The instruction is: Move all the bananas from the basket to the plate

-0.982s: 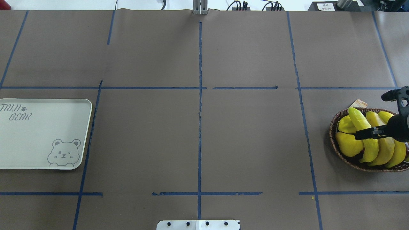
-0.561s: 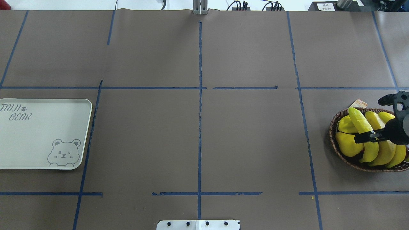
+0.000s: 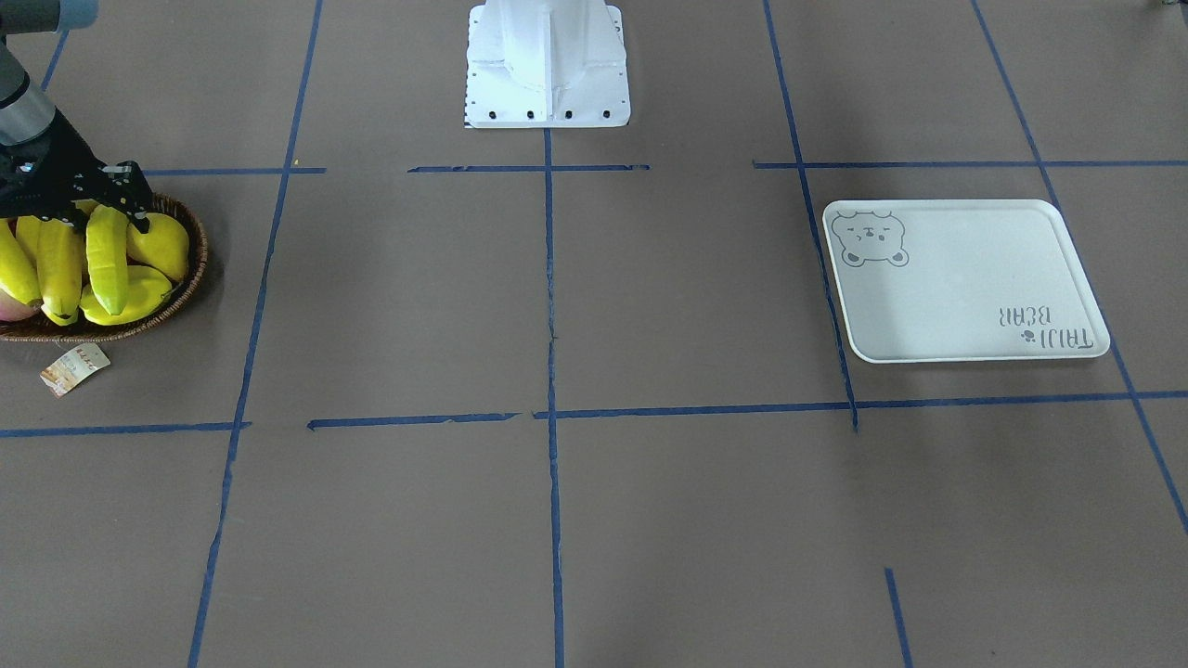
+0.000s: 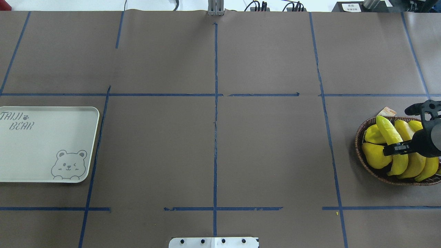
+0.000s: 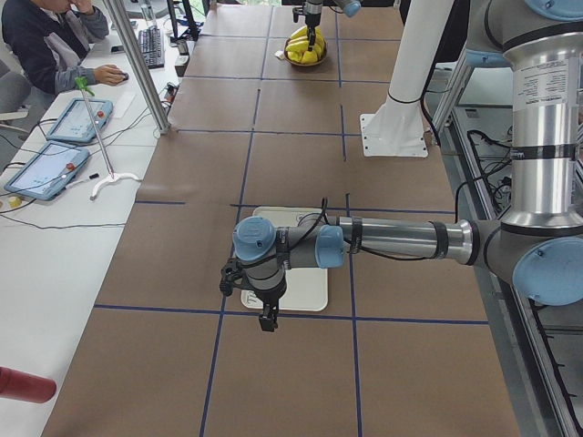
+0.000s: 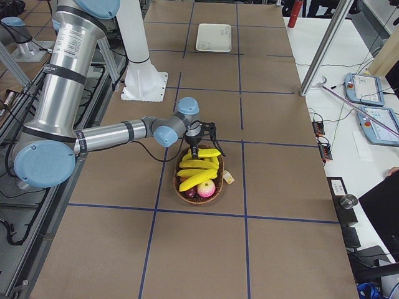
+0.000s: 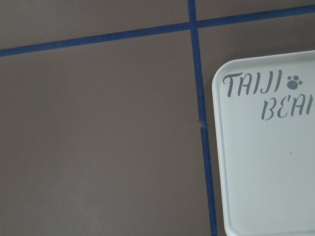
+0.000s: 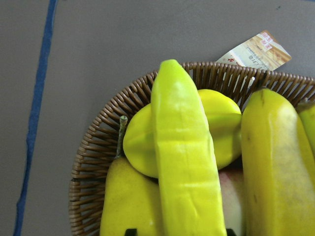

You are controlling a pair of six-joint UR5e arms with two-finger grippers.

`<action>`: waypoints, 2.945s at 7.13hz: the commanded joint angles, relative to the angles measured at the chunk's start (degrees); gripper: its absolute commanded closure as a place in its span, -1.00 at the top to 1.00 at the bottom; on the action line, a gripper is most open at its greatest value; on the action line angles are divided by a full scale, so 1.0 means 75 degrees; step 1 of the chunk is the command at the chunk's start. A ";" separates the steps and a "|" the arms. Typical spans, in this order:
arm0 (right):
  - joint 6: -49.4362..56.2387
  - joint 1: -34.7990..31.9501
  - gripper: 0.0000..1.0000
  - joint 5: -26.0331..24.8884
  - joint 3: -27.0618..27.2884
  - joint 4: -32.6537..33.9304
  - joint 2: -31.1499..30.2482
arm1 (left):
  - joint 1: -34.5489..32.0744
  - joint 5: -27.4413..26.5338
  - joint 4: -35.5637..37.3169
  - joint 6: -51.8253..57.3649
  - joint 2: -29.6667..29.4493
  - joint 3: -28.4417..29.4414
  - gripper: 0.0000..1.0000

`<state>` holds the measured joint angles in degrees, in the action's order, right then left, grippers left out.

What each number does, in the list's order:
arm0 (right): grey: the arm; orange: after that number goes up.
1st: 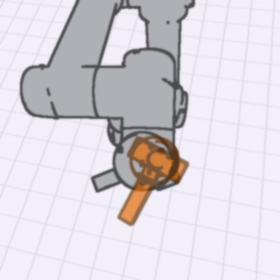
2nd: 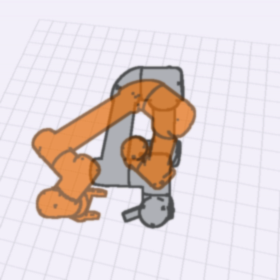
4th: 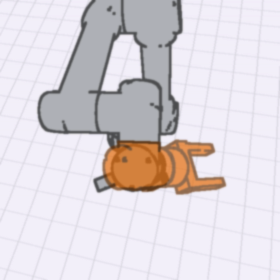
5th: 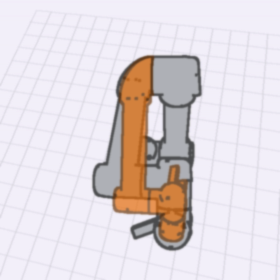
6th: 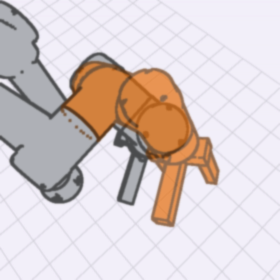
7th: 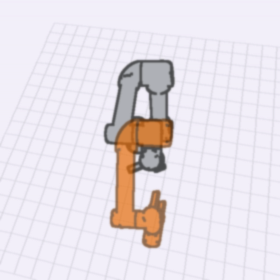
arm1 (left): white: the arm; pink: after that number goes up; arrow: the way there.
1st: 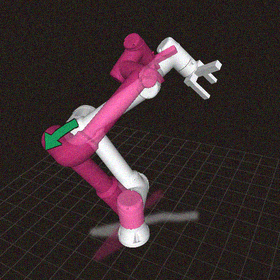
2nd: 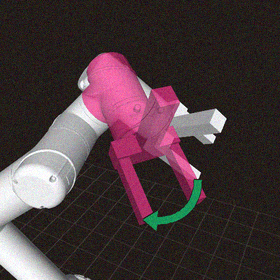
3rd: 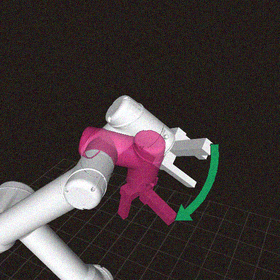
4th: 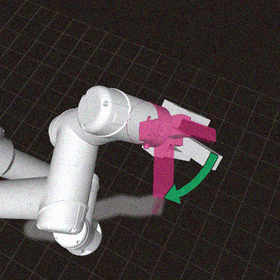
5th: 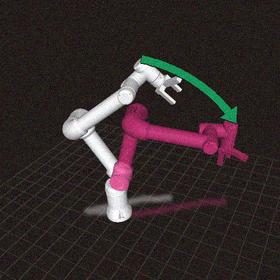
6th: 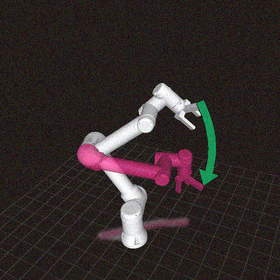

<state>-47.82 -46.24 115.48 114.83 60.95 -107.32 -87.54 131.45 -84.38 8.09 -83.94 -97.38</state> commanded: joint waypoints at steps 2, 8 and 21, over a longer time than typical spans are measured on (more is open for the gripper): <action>0.0000 -0.0011 -0.65 0.0025 -0.0029 -0.0005 0.0000 | 0.0012 0.0005 0.0000 0.0000 0.0000 0.0000 0.99; -0.0116 -0.1230 -0.83 0.1841 0.0920 -0.0028 0.0455 | 0.0209 -0.0018 0.0000 -0.0012 -0.0012 -0.0140 0.99; -0.3783 0.1569 -0.80 -0.1261 -0.0894 -0.0411 0.5425 | 0.3067 0.1798 -0.5187 -0.8954 -0.3219 0.0047 0.98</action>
<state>-74.35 -36.63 109.13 109.88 60.06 -68.83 -67.61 145.12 -119.86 -49.14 -104.82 -97.11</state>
